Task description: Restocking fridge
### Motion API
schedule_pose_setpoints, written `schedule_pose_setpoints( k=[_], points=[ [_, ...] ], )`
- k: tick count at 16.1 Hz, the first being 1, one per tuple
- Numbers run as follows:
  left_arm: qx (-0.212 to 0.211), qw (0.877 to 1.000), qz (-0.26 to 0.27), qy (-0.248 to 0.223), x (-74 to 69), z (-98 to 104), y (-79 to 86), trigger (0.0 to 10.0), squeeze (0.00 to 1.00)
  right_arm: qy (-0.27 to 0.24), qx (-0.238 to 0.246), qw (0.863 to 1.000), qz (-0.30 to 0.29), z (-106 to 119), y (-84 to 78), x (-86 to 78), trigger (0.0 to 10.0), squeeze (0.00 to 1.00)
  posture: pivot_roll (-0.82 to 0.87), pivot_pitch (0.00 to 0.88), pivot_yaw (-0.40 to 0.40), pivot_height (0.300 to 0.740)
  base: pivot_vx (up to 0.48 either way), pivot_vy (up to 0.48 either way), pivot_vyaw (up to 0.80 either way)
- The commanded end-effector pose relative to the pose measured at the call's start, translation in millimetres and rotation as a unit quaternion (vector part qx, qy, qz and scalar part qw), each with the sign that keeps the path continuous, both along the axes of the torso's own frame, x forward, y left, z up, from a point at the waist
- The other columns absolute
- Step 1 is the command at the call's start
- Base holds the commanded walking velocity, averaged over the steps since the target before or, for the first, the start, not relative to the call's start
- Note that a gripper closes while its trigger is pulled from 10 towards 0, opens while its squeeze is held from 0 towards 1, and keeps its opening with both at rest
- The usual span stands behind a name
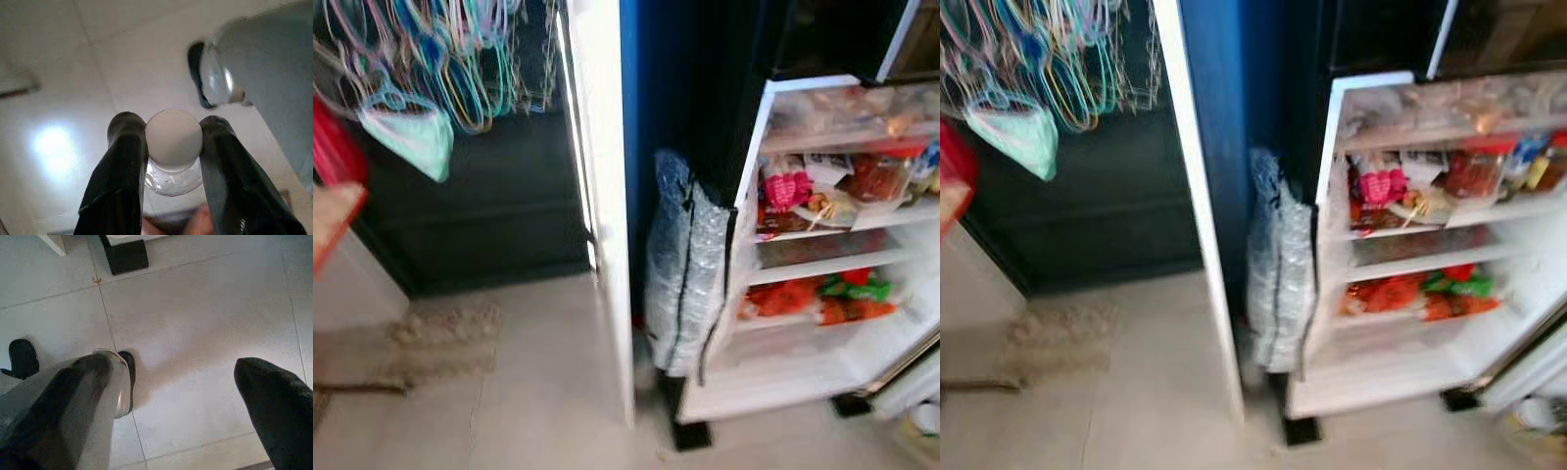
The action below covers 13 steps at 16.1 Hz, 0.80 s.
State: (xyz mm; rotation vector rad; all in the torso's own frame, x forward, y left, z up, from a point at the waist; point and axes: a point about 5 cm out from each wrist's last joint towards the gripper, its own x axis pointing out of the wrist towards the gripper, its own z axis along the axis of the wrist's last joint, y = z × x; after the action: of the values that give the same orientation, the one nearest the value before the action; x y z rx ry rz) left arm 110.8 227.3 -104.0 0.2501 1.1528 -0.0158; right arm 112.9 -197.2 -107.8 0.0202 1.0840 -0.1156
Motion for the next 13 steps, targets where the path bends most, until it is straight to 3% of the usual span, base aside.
schedule_pose_setpoints(
  k=[1,2,10,13],
  points=[
    [0.001,1.000,-0.005,0.013,-6.3,-1.5,1.4,10.0,0.00,0.013,0.008,1.000,-0.012,-2.6,4.9,-5.8,10.0,0.00,-0.01,0.066,0.001,0.740,0.000,-0.262,0.00],
    [0.001,1.000,-0.006,0.014,-6.9,-1.7,1.4,10.0,0.00,0.014,0.010,1.000,-0.015,-2.9,5.0,-6.8,10.0,0.00,-0.01,0.064,0.001,0.740,0.000,-0.255,0.00],
    [-0.004,1.000,-0.001,0.012,-5.9,-1.4,1.0,10.0,0.00,0.022,0.007,0.999,-0.030,-3.3,3.3,-7.6,10.0,0.00,-0.01,0.110,-0.004,0.740,0.000,-0.259,-0.72],
    [-0.006,1.000,0.002,0.011,-5.4,-1.4,0.7,10.0,0.00,0.012,0.005,1.000,-0.012,-2.0,3.0,-4.3,10.0,0.00,-0.01,0.113,-0.006,0.740,0.000,-0.256,0.00]
  ],
)
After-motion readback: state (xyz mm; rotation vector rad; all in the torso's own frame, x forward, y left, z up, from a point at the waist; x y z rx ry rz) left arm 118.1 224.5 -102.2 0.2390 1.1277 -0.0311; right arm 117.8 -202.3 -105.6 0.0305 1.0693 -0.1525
